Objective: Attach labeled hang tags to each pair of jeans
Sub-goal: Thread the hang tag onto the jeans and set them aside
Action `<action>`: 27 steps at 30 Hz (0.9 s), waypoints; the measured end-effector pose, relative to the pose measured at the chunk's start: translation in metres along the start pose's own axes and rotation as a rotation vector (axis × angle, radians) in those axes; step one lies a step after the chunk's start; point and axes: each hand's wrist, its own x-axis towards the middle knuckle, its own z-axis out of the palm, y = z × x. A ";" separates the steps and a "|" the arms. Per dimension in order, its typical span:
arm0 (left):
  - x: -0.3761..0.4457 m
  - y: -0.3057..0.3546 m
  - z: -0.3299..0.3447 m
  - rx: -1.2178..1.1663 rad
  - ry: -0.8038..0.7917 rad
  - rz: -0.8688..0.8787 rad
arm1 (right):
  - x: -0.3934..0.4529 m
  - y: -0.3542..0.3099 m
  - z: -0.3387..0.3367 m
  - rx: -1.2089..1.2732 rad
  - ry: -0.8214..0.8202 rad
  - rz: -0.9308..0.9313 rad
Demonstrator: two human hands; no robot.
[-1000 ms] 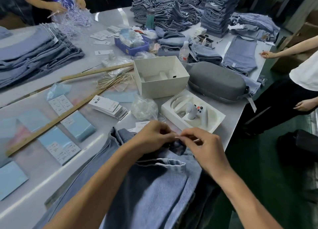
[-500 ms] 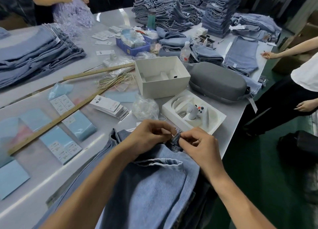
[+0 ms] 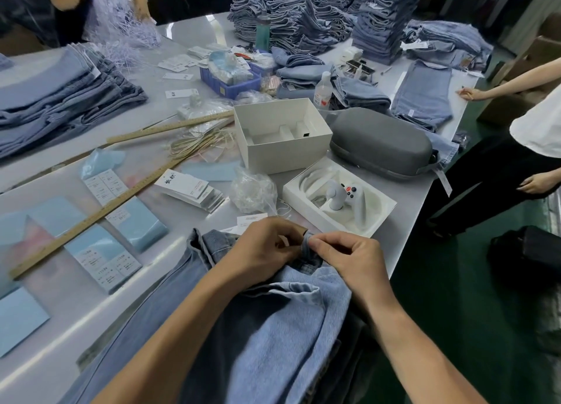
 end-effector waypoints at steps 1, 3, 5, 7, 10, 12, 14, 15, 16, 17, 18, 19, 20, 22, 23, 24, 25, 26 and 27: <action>0.000 0.000 -0.002 -0.027 -0.016 0.007 | 0.000 0.000 -0.001 -0.002 -0.001 0.002; 0.000 0.000 -0.004 -0.075 -0.028 0.013 | -0.001 0.002 -0.003 0.005 -0.006 0.019; 0.000 -0.001 -0.003 -0.093 -0.008 -0.001 | -0.001 0.005 -0.003 0.018 -0.011 0.037; -0.001 -0.001 -0.001 -0.109 0.022 -0.021 | -0.001 0.008 -0.001 0.007 0.001 0.032; -0.001 -0.003 -0.002 -0.114 0.043 -0.047 | 0.000 0.010 0.002 -0.018 0.009 0.025; -0.001 -0.003 -0.002 -0.109 0.047 -0.054 | 0.000 0.010 0.002 0.003 -0.006 0.040; -0.002 -0.001 0.000 -0.060 0.056 -0.045 | -0.001 0.009 0.001 0.045 -0.013 0.066; -0.002 0.001 0.001 -0.024 0.051 -0.039 | -0.001 0.009 0.000 0.060 -0.012 0.076; -0.002 0.001 0.002 0.006 0.037 -0.034 | -0.001 0.009 0.000 0.073 -0.010 0.084; -0.001 0.002 0.002 0.024 0.011 -0.031 | -0.001 0.009 0.000 0.088 -0.007 0.095; -0.001 0.002 0.000 0.034 -0.024 -0.030 | -0.001 0.009 0.000 0.102 -0.005 0.105; 0.000 0.002 -0.001 0.040 -0.060 -0.030 | -0.001 0.010 0.000 0.109 -0.006 0.111; 0.001 0.003 -0.002 0.041 -0.086 -0.032 | -0.001 0.011 0.000 0.110 -0.010 0.109; 0.000 0.004 -0.002 0.007 -0.072 -0.039 | 0.000 0.012 -0.001 0.096 -0.022 0.080; -0.001 0.006 -0.001 -0.023 -0.020 -0.045 | 0.000 0.012 -0.002 0.060 -0.018 0.044; -0.003 0.007 0.000 -0.063 0.058 -0.051 | 0.002 0.014 -0.005 -0.032 0.002 -0.025; -0.006 0.007 0.001 -0.118 0.150 -0.057 | 0.004 0.015 -0.007 -0.182 0.034 -0.132; -0.009 0.008 0.000 -0.197 0.240 -0.058 | 0.006 0.016 -0.010 -0.359 0.065 -0.257; -0.013 0.009 -0.002 -0.292 0.326 -0.046 | 0.007 0.015 -0.012 -0.495 0.091 -0.379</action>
